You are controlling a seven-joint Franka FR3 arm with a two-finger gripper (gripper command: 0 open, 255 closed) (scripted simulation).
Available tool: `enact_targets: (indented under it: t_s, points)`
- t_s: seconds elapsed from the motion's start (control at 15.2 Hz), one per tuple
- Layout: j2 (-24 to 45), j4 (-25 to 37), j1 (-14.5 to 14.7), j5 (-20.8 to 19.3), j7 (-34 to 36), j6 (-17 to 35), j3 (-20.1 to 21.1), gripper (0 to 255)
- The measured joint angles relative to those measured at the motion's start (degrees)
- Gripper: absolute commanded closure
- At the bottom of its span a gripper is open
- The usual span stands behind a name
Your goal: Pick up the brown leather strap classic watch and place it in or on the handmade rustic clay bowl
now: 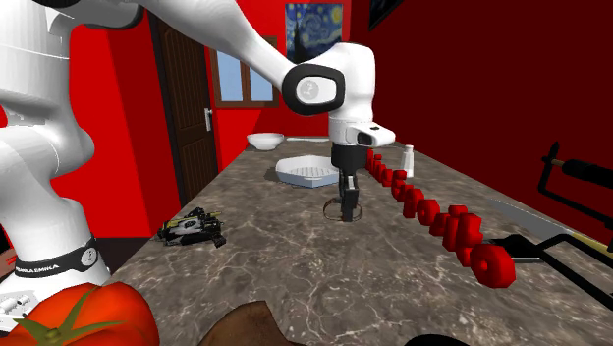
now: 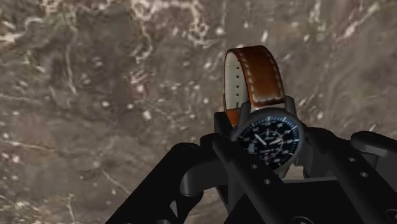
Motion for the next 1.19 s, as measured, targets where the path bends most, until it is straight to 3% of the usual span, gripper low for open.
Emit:
enact_targets:
  t_s: [1.19]
  points:
    - [-5.01, 6.86, 0.01, -0.08, 0.26, -11.88, 0.0, 255]
